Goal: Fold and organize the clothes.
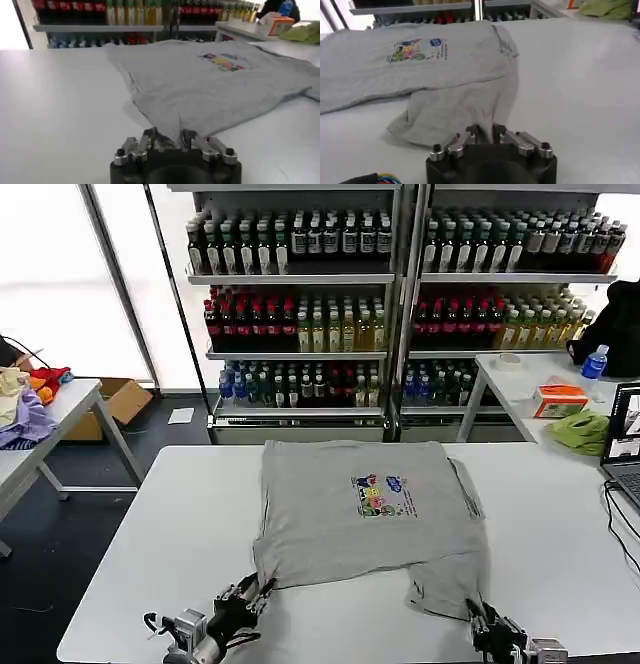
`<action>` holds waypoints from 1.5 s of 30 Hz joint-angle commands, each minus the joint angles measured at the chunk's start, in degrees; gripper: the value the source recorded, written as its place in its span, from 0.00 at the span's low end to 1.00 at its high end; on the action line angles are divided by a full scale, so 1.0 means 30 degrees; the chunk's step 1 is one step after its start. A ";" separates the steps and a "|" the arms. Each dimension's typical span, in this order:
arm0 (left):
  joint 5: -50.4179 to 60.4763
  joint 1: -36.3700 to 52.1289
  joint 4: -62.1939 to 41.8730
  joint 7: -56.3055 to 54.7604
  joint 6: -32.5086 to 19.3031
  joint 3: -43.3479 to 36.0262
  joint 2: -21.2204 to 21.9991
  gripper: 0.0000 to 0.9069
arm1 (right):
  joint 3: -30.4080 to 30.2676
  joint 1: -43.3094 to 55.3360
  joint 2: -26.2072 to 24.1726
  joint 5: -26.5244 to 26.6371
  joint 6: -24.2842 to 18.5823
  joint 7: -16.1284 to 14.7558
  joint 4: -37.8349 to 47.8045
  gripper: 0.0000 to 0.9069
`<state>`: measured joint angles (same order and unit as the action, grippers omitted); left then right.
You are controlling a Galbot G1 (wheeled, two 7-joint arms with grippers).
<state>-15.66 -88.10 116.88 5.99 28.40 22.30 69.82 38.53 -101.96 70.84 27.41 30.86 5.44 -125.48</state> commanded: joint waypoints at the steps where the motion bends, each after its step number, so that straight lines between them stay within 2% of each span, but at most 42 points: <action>1: 0.0209 -0.0192 0.0085 -0.0063 -0.0693 -0.0128 0.0127 0.01 | -0.0105 -0.0032 0.0015 0.0314 -0.0702 -0.0472 -0.0159 0.00; 10: -0.0741 -0.0816 0.2023 -0.0336 -0.0970 0.1348 -0.0096 0.01 | 0.0251 -0.0662 -0.0394 0.1917 -0.1648 -0.1205 -0.1179 0.00; 13: -0.0752 -0.1985 0.3329 -0.0365 -0.0811 0.2251 -0.0174 0.01 | 0.0384 -0.1638 -0.0655 0.2090 -0.1598 -0.1138 -0.1808 0.00; 19: -0.0629 -0.4602 0.5443 -0.0450 0.0580 0.3716 -0.0293 0.01 | 0.0771 -0.3811 -0.1623 0.2969 -0.1104 -0.0560 -0.3059 0.00; 22: -0.0374 -0.6188 0.6100 -0.0342 0.0938 0.4379 -0.0608 0.01 | 0.0876 -0.5547 -0.2215 0.2677 -0.1019 -0.0594 -0.3964 0.00; 26: 0.0512 -0.8480 0.6941 -0.0354 0.0921 0.4999 -0.0866 0.01 | 0.1349 -0.7070 -0.2826 0.2407 -0.0936 -0.1203 -0.4963 0.00; 31: 0.1180 -0.9488 0.7827 -0.0315 0.0954 0.5679 -0.1152 0.01 | 0.1605 -0.6421 -0.3140 0.3042 -0.0983 -0.2109 -0.4943 0.00; 34: 0.1379 -0.9337 0.8251 -0.0021 0.1550 0.6118 -0.1587 0.01 | 0.1618 -0.6379 -0.3397 0.3691 -0.2586 -0.2919 -0.5115 0.00; 38: 0.2177 -0.8181 0.8233 0.0482 0.1570 0.6236 -0.2189 0.01 | 0.1598 -0.4668 -0.3067 0.4833 -0.3535 -0.2700 -0.4961 0.00; 41: 0.0309 -0.6135 0.7215 0.0350 0.1534 0.6156 -0.2921 0.01 | 0.1221 -0.2585 -0.2860 0.5049 -0.4008 -0.2765 -0.4535 0.00; 45: -0.2071 -0.3938 0.5807 0.0004 0.1541 0.5853 -0.4048 0.01 | 0.0355 0.1308 -0.2102 0.6096 -0.4031 -0.1650 -0.3353 0.00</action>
<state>-13.19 -108.95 138.03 6.23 31.90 38.78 63.53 40.99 -108.84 63.73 41.61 21.52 -0.24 -137.21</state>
